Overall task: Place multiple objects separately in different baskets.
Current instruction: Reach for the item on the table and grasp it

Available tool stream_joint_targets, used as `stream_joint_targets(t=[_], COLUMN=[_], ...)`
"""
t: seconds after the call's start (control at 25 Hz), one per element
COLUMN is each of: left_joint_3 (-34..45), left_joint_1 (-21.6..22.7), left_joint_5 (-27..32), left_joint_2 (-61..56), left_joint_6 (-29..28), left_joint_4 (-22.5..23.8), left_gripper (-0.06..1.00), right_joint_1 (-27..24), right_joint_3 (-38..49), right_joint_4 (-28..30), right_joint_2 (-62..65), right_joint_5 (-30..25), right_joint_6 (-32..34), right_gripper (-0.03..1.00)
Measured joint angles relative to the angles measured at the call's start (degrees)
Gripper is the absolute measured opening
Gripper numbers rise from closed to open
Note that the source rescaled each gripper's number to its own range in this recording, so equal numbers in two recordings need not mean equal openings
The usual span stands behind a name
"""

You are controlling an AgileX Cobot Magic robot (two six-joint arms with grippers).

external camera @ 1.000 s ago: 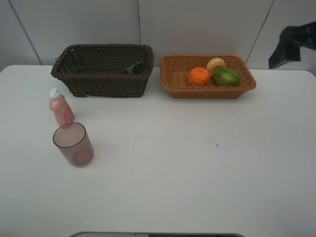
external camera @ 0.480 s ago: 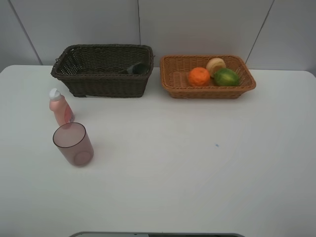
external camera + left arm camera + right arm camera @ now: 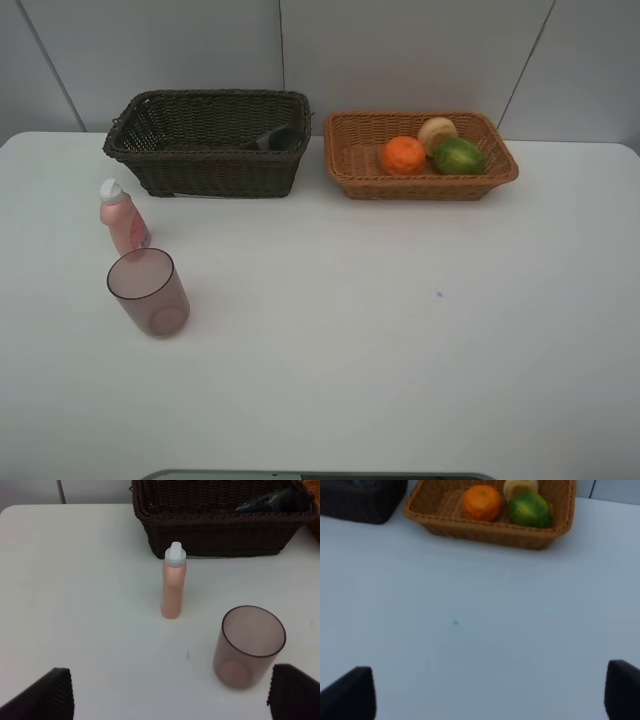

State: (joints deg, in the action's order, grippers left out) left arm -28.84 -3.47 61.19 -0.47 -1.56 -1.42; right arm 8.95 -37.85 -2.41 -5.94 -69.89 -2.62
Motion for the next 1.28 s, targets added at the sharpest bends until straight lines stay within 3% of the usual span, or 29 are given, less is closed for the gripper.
stream_joint_targets(t=[0.12, 0.4, 0.56, 0.72, 0.84, 1.0, 1.28], left_joint_3=[0.00, 0.00, 0.00, 0.00, 0.00, 0.00, 0.00], left_joint_1=[0.00, 0.00, 0.00, 0.00, 0.00, 0.00, 0.00], left_joint_5=[0.00, 0.00, 0.00, 0.00, 0.00, 0.00, 0.00], left_joint_2=[0.00, 0.00, 0.00, 0.00, 0.00, 0.00, 0.00], left_joint_6=[0.00, 0.00, 0.00, 0.00, 0.00, 0.00, 0.00], left_joint_4=[0.00, 0.00, 0.00, 0.00, 0.00, 0.00, 0.00], left_gripper=[1.00, 1.00, 1.00, 1.00, 1.00, 1.00, 1.00], right_joint_1=[0.00, 0.00, 0.00, 0.00, -2.82, -10.76, -12.64], right_joint_3=[4.80, 5.39, 7.18, 7.68, 7.68, 7.68, 7.92], right_joint_4=[1.79, 2.41, 2.41, 2.41, 2.41, 2.41, 2.41], right_joint_2=[3.25, 3.82, 3.84, 3.94, 3.94, 4.15, 6.14], right_joint_5=[1.32, 2.19, 7.39, 8.83, 8.99, 9.00, 9.01], right_joint_6=[0.44, 0.49, 0.49, 0.49, 0.49, 0.49, 0.49], right_gripper=[0.93, 0.93, 0.93, 0.93, 0.93, 0.93, 0.93])
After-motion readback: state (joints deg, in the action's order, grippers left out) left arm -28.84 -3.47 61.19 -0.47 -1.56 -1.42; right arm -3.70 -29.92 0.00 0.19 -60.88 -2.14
